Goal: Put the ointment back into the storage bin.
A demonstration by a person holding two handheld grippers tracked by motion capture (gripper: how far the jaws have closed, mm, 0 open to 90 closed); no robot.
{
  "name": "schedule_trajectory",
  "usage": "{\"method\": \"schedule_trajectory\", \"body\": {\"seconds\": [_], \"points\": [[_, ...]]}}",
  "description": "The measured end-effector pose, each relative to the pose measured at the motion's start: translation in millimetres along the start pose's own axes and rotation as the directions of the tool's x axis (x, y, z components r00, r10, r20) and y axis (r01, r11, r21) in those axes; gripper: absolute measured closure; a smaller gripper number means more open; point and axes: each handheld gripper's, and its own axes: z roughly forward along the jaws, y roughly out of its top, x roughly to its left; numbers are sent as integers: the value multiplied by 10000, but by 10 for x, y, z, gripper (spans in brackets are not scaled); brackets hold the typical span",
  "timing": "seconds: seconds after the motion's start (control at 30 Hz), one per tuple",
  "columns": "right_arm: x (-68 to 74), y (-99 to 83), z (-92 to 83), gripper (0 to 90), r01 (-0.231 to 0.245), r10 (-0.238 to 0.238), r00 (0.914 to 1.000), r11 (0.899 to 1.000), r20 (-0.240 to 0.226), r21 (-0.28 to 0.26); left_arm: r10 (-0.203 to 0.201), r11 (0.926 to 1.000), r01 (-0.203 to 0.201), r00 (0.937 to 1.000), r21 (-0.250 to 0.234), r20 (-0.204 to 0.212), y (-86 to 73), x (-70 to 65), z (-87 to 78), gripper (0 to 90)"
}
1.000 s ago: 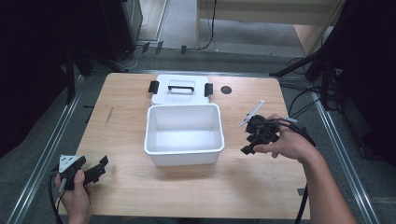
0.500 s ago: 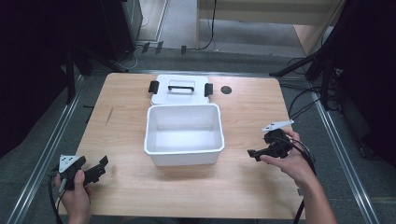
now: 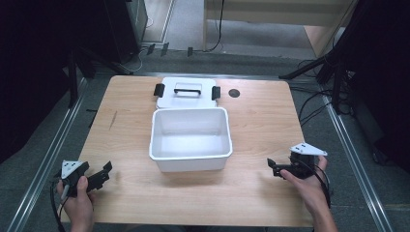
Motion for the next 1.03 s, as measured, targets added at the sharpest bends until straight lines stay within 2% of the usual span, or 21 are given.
{"method": "schedule_trajectory", "body": {"seconds": [0.23,0.3,0.33,0.37,0.4,0.47,0.5,0.6,0.63,0.7,0.73,0.8,1.03], "points": [[-147,-304,-130,0,-714,748,9961,9950,463,-699,4,10000,-4,10000,-21,-13,-1,-3,-1,141],[-205,-440,-200,0,-1135,1206,9908,9876,611,-1081,15,10000,-15,10000,-25,10,-1,-1,-2,142],[-205,-440,-200,0,-1135,1206,9908,9876,611,-1081,15,10000,-15,10000,-25,10,-1,-1,-2,141],[-243,-509,-249,0,-1484,1569,9854,9818,655,-1188,0,10000,0,10000,-33,39,-1,4,0,141],[-259,-532,-279,0,-1615,1711,9829,9786,685,-1276,0,10000,0,10000,-33,39,-1,4,0,141],[-275,-551,-311,0,-1621,1741,9817,9765,767,-1422,-49,10000,49,10000,-25,48,-1,7,0,141],[-292,-592,-379,9,-1764,1943,9758,9704,1000,-1648,-72,10000,72,10000,-26,47,-1,7,-1,141],[-311,-647,-430,19,-1829,2069,9708,9658,1217,-1837,-59,10000,60,10000,-15,72,0,11,-6,141],[-324,-710,-457,30,-1742,2030,9674,9674,1514,-1840,-82,10000,82,10000,-45,32,-1,10,-7,141],[-334,-724,-462,33,-1769,2056,9669,9669,1509,-1837,-147,9998,147,9999,-107,3,-5,13,-11,141],[-347,-737,-482,43,-1968,2260,9648,9596,1347,-2010,-145,9998,145,9999,-111,21,-6,16,-13,141],[-359,-747,-494,51,-2154,2457,9606,9536,1299,-2103,-145,9999,146,9999,-87,37,-5,16,-12,140],[-373,-743,-488,108,-2280,2582,9574,9507,1294,-2103,-65,9999,64,9999,-89,-106,-6,-3,-8,140]]}}
